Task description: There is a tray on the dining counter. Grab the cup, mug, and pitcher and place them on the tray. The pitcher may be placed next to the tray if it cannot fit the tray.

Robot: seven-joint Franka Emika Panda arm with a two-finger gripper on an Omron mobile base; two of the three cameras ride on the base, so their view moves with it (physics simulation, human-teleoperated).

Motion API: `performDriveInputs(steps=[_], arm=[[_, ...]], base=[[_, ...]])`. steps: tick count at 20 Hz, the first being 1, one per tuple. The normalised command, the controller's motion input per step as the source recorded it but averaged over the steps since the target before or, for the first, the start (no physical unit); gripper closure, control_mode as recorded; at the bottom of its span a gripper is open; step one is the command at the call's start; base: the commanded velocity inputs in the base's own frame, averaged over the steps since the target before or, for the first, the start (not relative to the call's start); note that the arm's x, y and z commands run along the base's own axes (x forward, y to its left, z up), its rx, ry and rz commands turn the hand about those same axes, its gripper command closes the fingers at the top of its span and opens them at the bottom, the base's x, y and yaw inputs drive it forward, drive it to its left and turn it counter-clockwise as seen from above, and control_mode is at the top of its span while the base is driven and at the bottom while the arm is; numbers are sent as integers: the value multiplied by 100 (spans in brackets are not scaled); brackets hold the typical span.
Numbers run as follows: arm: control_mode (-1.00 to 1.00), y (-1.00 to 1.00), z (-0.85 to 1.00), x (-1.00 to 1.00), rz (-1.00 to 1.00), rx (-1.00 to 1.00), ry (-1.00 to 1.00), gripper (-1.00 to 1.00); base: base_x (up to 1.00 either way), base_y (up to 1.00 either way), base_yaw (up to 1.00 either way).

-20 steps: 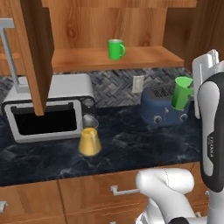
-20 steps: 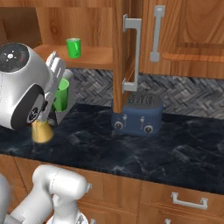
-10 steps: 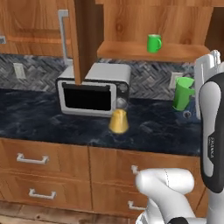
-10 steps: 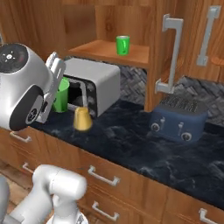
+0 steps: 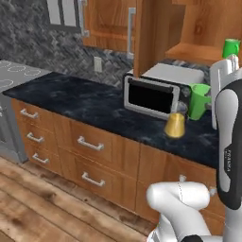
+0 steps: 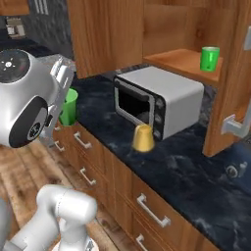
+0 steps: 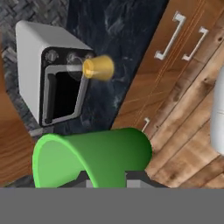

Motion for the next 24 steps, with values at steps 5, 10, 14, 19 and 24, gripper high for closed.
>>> performDriveInputs(steps=[5, 10, 14, 19, 24], arm=[[100, 0, 0, 0, 0, 0, 0, 100], [100, 0, 0, 0, 0, 0, 0, 100], [100, 0, 0, 0, 0, 0, 0, 100], [100, 0, 0, 0, 0, 0, 0, 100], [100, 0, 0, 0, 0, 0, 0, 100]], base=[[-20, 1, 84], [-3, 3, 89], [0, 9, 81], [0, 9, 73], [3, 6, 58]])
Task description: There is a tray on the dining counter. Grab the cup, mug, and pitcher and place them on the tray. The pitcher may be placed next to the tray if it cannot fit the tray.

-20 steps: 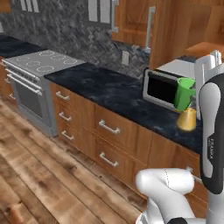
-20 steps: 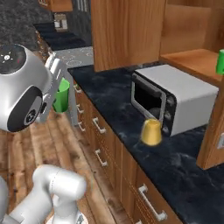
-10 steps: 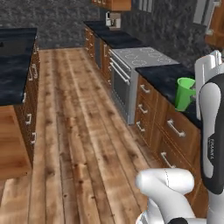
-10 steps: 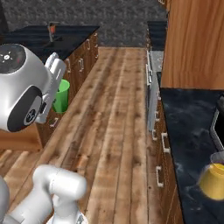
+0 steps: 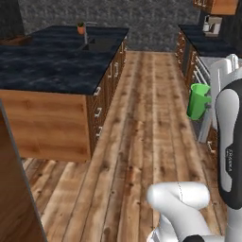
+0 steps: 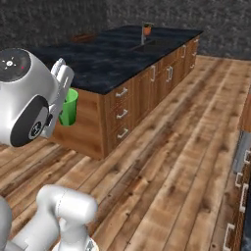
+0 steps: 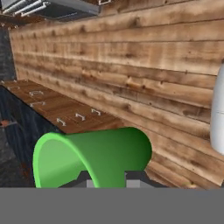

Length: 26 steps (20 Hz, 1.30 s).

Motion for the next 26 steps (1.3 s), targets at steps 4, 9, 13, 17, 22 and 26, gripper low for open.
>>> performDriveInputs(steps=[4, 9, 13, 17, 22, 26], arm=[[100, 0, 0, 0, 0, 0, 0, 100], [100, 0, 0, 0, 0, 0, 0, 100], [100, 0, 0, 0, 0, 0, 0, 100], [100, 0, 0, 0, 0, 0, 0, 100], [100, 0, 0, 0, 0, 0, 0, 100], [100, 0, 0, 0, 0, 0, 0, 100]], base=[[20, 1, 40], [48, -10, 9], [77, -29, 0], [91, -36, 0], [91, -15, 5], [70, 30, 51]])
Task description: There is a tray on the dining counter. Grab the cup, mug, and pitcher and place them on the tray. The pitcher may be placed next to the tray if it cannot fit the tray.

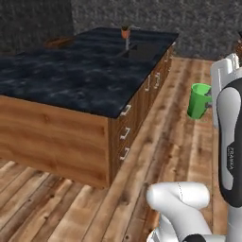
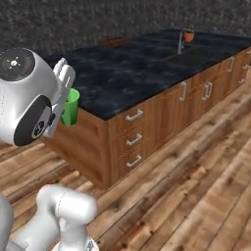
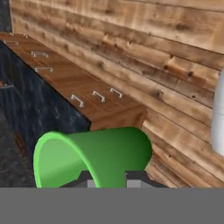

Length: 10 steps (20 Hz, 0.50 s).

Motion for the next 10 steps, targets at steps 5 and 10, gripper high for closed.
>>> performDriveInputs(steps=[5, 10], arm=[[100, 0, 0, 0, 0, 0, 0, 100], [100, 0, 0, 0, 0, 0, 0, 100]], base=[[53, 3, 73], [88, -1, 60]])
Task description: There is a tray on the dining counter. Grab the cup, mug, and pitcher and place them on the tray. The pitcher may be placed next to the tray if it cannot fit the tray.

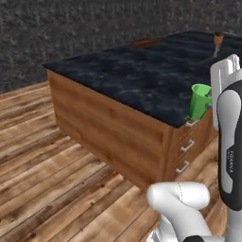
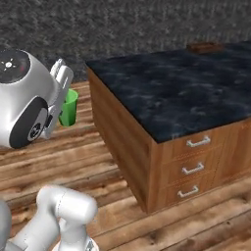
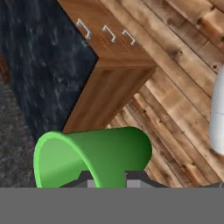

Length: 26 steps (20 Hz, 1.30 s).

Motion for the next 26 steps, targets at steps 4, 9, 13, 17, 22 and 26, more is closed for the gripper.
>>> performDriveInputs(steps=[4, 9, 13, 17, 22, 26], arm=[[100, 0, 0, 0, 0, 0, 0, 100], [100, 0, 0, 0, 0, 0, 0, 100], [100, 0, 0, 0, 0, 0, 0, 100], [100, 0, 0, 0, 0, 0, 0, 100], [100, 0, 0, 0, 0, 0, 0, 100], [100, 0, 0, 0, 0, 0, 0, 100]], base=[[100, -8, 50], [100, -2, 47], [100, 0, 57], [100, 0, 57], [100, 0, 42], [100, 4, 3]])
